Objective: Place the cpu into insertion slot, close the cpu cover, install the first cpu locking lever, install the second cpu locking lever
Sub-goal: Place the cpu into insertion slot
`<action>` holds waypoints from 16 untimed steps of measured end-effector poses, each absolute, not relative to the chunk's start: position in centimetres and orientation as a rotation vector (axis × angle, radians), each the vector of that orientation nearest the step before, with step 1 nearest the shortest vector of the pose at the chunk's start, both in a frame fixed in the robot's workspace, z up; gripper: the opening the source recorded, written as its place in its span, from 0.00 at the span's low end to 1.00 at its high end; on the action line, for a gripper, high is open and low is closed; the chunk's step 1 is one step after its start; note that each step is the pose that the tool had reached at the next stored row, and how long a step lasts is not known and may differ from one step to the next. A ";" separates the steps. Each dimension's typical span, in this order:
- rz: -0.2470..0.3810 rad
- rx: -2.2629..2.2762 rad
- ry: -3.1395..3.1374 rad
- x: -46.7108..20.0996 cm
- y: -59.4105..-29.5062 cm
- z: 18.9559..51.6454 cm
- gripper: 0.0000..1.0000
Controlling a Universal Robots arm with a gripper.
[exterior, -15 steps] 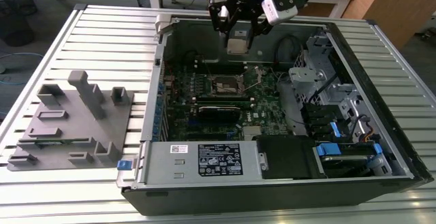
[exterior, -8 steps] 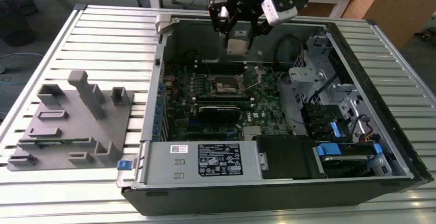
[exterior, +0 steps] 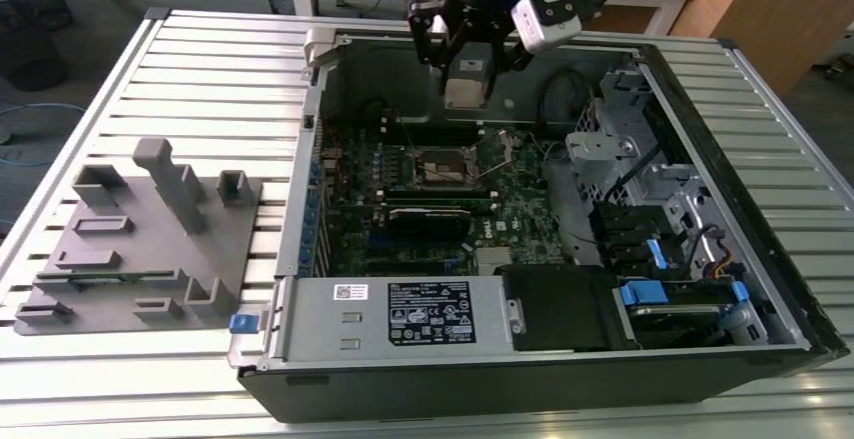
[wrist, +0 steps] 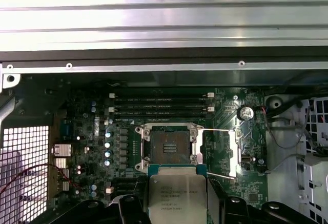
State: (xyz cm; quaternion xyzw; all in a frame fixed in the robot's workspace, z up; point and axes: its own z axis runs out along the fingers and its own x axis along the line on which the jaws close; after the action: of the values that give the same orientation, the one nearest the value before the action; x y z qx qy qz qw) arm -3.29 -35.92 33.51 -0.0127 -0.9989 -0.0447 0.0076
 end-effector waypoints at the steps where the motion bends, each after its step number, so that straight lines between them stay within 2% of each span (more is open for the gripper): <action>1: -0.139 -0.040 -3.123 -3.3 -35.9 33.4 0.54; 16: -0.129 -0.040 -3.125 -3.3 -35.9 31.2 0.54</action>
State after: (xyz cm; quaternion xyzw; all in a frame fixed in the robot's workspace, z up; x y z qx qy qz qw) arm -3.29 -35.91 31.25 -0.0127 -0.9991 -0.0411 0.0068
